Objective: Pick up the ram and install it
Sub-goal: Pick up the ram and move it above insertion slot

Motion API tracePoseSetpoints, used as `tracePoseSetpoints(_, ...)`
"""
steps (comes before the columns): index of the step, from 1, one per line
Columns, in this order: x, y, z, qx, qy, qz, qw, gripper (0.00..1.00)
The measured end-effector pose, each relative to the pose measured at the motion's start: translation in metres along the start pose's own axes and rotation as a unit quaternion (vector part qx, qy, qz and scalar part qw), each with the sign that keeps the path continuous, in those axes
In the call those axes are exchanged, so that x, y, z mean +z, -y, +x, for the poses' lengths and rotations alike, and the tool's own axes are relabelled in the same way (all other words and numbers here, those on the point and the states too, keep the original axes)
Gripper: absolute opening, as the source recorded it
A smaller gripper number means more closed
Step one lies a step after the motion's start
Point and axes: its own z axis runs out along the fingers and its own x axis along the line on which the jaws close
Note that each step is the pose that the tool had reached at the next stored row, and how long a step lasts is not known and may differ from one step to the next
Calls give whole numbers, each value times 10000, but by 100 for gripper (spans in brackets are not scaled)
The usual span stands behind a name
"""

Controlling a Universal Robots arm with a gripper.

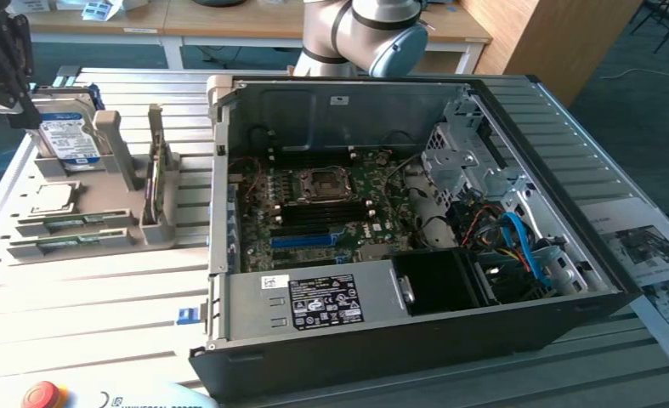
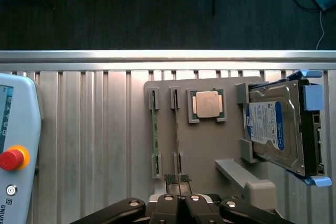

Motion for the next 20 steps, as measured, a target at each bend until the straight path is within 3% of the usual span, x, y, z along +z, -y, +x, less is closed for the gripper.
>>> tracePoseSetpoints(8,-1,30,-1,-267,-12,-6,9996,10)
tracePoseSetpoints(20,8,33,-1,-281,-12,-5,9996,10)
